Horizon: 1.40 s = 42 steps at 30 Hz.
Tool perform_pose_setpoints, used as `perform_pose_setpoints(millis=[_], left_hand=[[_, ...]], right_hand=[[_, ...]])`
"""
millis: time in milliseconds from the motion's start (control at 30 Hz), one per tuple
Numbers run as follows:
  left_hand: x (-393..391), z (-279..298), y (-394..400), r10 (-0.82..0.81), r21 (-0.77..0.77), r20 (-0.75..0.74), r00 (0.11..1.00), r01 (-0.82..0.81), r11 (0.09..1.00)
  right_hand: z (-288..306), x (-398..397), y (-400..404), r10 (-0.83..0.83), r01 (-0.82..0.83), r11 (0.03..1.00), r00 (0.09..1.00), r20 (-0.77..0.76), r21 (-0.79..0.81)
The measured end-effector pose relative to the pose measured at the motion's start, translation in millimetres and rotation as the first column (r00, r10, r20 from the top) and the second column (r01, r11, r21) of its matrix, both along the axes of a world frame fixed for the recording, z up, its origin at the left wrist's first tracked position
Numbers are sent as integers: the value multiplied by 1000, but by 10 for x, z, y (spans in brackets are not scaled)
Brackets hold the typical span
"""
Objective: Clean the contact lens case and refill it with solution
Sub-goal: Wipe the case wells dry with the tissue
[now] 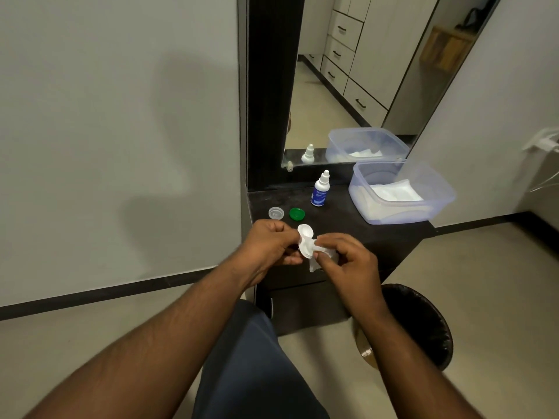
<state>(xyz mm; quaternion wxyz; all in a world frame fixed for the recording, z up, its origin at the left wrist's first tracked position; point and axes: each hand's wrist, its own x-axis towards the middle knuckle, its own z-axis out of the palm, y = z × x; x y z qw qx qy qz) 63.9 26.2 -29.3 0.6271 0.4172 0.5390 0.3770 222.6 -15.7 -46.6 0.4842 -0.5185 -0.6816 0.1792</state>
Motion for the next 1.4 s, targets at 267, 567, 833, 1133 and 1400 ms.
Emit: perform_pose_setpoints(millis=[267,567,833,1133,1400], left_hand=[[-83,98,287,-294,91,-220,930,319,943],[-98,71,369,-341,54,-205,917,359,932],[-86,32,384,-327,54,-205,922,345,937],[-95,18,401,-327,59,-182,927,342,938],[-108,6,363,-350,99,-221,910,378,920]], right_hand=[[-129,124,15,-41,-48,979,903,428,196],[-210,-19,-61,-28,-28,980,959,282,195],[-274,-49,-19,-74,2,976,942,326,216],[-306,-61,-5,-148,67,969,928,343,237],[-83,65,-33,-398,319,912,836,-378,-257]])
